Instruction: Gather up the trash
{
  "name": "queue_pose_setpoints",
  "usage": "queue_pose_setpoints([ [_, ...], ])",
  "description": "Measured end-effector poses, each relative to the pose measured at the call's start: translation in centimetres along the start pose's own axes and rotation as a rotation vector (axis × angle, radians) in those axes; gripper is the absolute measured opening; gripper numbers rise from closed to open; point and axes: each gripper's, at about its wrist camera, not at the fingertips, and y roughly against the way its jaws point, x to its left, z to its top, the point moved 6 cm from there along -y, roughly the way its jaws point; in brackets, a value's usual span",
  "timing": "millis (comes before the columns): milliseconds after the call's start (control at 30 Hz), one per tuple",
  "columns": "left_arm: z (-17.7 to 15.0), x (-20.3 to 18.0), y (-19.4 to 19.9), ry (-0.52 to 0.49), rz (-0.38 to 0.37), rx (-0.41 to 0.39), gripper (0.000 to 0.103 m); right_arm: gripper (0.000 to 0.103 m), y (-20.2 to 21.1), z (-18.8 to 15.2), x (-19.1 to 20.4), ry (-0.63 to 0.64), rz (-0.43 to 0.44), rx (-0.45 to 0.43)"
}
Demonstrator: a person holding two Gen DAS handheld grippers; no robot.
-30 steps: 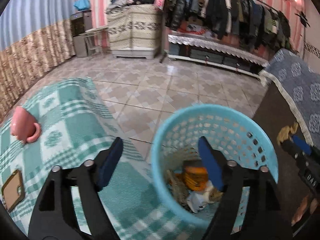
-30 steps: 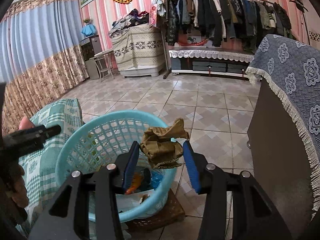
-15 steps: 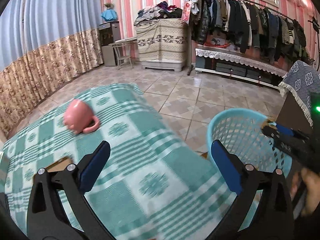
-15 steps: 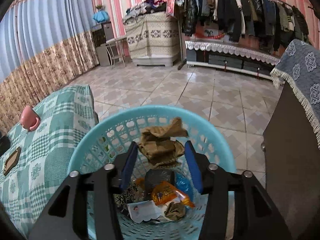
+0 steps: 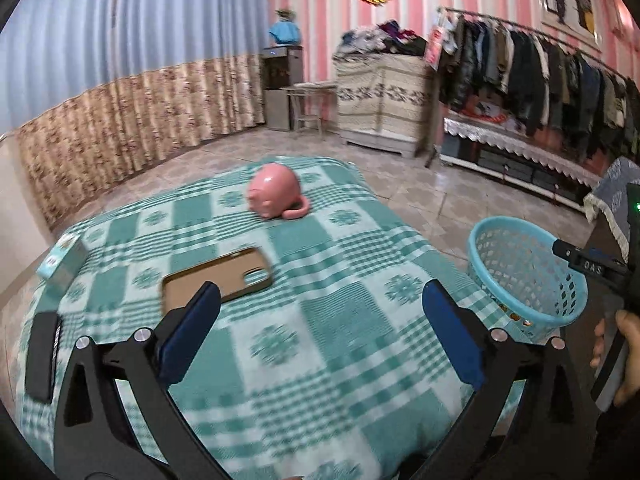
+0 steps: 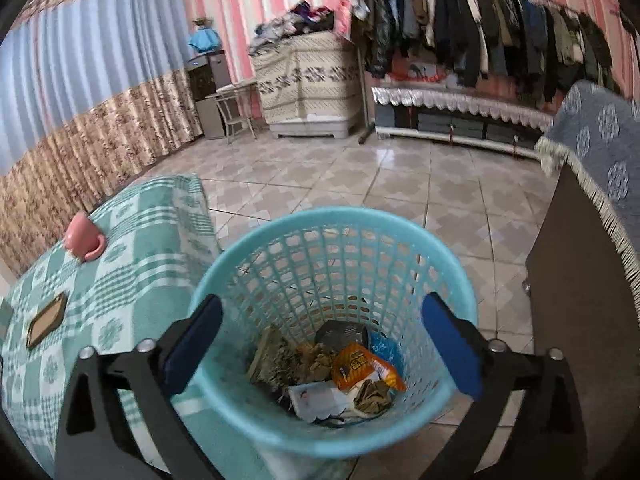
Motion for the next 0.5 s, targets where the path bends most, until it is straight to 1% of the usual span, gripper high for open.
queue_pose_setpoints([
  [133, -0.8, 2.0, 2.7, 0.031, 0.029, -0.032, 0.098, 0.098, 3.5, -0.1, 3.4, 0.045, 0.049, -0.053],
  [233, -1.6, 3.8, 4.6, 0.074, 0.053, -0.054, 0.098, 0.098, 6.3, -0.5, 6.7, 0.09, 0.099, -0.091],
  [267, -1.9, 4.1, 5.0, 0.084, 0.059, -0.056, 0.098, 0.098, 7.5, -0.8, 8.2, 0.107, 0.128, -0.108],
  [333, -2.5, 5.1, 5.9, 0.099, 0.073, -0.061, 0.098, 0.098, 9.2, -1.5, 10.1, 0.127, 0.154, -0.133],
  [500, -4.3, 7.1, 8.0, 0.11, 0.108, -0.076, 0.098, 0.098, 12.5, -3.6, 13.6, 0.179, 0.222, -0.177],
])
